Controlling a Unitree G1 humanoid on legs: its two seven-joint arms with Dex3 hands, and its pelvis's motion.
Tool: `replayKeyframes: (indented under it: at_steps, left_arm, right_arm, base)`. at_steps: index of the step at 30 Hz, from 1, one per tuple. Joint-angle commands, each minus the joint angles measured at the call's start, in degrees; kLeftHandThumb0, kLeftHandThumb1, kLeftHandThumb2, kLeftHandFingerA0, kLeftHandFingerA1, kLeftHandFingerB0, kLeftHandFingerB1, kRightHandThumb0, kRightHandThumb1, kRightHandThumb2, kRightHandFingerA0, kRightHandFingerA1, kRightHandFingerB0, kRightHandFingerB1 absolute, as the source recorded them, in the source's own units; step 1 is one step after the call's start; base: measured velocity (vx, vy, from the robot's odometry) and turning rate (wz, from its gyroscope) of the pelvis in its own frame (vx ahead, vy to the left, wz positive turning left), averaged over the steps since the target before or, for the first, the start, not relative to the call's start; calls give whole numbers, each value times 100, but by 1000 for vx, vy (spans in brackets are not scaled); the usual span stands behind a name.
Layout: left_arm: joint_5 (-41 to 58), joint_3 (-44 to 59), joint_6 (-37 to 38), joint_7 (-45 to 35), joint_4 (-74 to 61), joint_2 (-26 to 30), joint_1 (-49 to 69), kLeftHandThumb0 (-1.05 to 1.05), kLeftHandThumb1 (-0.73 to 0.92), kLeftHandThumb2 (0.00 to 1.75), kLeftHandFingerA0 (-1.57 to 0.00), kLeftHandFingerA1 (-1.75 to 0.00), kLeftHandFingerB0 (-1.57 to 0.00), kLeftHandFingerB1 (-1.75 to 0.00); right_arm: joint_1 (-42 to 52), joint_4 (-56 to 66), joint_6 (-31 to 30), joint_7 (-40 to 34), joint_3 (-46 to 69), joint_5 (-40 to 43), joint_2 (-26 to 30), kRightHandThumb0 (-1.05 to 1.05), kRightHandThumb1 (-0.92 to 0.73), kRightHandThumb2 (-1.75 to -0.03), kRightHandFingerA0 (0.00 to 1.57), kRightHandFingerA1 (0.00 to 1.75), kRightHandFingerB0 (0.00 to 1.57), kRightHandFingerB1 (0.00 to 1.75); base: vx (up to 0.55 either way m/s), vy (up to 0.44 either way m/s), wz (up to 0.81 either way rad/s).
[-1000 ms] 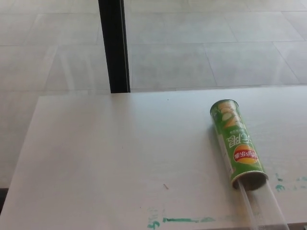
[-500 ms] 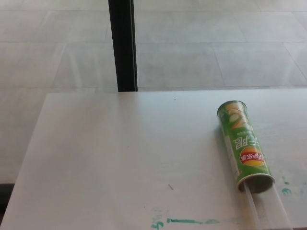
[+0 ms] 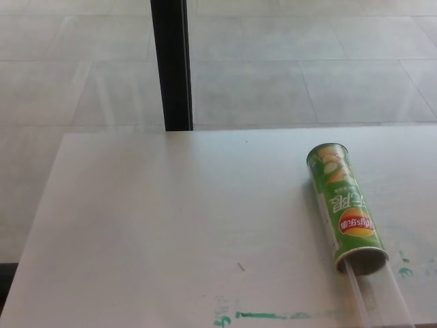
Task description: Use the right hand as a fist to push the chips tray inside its container kept in the middle of the desk
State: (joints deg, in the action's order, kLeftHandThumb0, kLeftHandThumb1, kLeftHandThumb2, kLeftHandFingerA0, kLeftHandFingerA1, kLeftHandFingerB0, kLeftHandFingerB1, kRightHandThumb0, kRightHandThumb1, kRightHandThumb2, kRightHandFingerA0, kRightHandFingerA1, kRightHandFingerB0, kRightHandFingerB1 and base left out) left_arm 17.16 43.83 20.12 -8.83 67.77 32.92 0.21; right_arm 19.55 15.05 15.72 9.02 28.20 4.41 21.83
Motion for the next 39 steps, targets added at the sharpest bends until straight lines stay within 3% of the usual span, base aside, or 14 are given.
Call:
replayKeyframes:
  at_steps: [1, 5, 6, 7, 14, 16, 18, 19, 20, 21, 22, 32, 36, 39]
  left_arm:
    - [110, -110, 243, -52, -40, -7, 61, -65, 86, 66, -47, -47, -42, -39]
    - [97, -173, 194, -45, 80, 22, 36, -63, 85, 66, -48, -43, -40, -39]
    - [104, -180, 191, -40, 76, 11, 24, -55, 64, 107, -44, -61, -23, -50]
    - [122, -189, 178, -55, 106, 14, 17, -63, 84, 65, -48, -43, -40, -39]
    - [142, -249, 173, -60, 143, 2, 20, -63, 84, 65, -48, -46, -42, -40]
    - [105, -297, 161, -19, 169, 5, 40, -62, 85, 66, -48, -45, -42, -39]
    - [96, -323, 185, 9, 159, 3, 50, -62, 85, 66, -48, -45, -42, -39]
    - [149, -300, 123, -42, 143, -5, 53, -63, 68, 102, -41, -58, -34, -52]
    - [181, -281, 156, -92, 133, -20, 62, -62, 85, 65, -46, -47, -40, -40]
    - [136, -315, 133, -26, 156, -13, 75, -63, 68, 102, -42, -57, -33, -52]
    - [137, -317, 116, -11, 148, -17, 80, -62, 85, 66, -49, -46, -40, -39]
    - [197, -301, 101, -109, 217, -1, 81, -63, 83, 65, -49, -49, -41, -41]
    - [143, -353, 91, -58, 223, 29, 73, -63, 83, 65, -49, -48, -41, -40]
    - [110, -399, 98, -30, 203, 54, 94, -64, 84, 65, -49, -48, -41, -41]
  right_arm:
    - [349, 678, 185, 371, -235, -86, 101, -56, -74, -63, 65, 48, 46, 39]
    - [531, 1072, 451, 537, -354, -25, 102, -54, -75, -63, 69, 50, 48, 39]
    - [585, 1192, 437, 583, -378, 27, 102, -53, -75, -63, 68, 51, 48, 39]
    - [627, 1271, 543, 654, -411, 61, 112, -52, -76, -63, 67, 51, 47, 39]
    - [1082, 1609, 710, 1131, -586, 32, 384, -56, -78, -64, 76, 56, 63, 46]
    - [1415, 1734, 729, 1613, -629, 109, 767, -51, -78, -63, 82, 59, 65, 47]
    - [1451, 1732, 757, 1637, -639, 146, 838, -51, -78, -63, 82, 59, 65, 47]
    - [1569, 1793, 758, 1805, -633, 160, 1006, -50, -76, -63, 85, 59, 65, 47]
    - [1704, 1917, 578, 1931, -605, 215, 1139, -50, -76, -63, 85, 61, 64, 47]
    - [1894, 2102, 435, 2089, -517, 137, 1328, -49, -75, -63, 85, 60, 63, 46]
    - [1973, 2160, 412, 2161, -490, 175, 1410, -47, -74, -62, 86, 60, 63, 47]
    - [2605, 2810, -481, 2860, 94, -1, 2291, -52, -76, -64, 80, 55, 59, 43]
    - [2567, 2778, -888, 2932, -197, -58, 2410, -50, -74, -62, 78, 60, 59, 45]
    - [2460, 2692, -1011, 2857, -515, -841, 2459, -52, -76, -63, 76, 59, 58, 43]
  base:
    - [0, 0, 0]
    - [0, 0, 0]
    - [0, 0, 0]
    - [0, 0, 0]
    - [0, 0, 0]
    - [0, 0, 0]
    - [0, 0, 0]
    - [0, 0, 0]
    - [0, 0, 0]
    - [0, 0, 0]
    - [0, 0, 0]
    - [0, 0, 0]
    - [0, 0, 0]
    - [0, 0, 0]
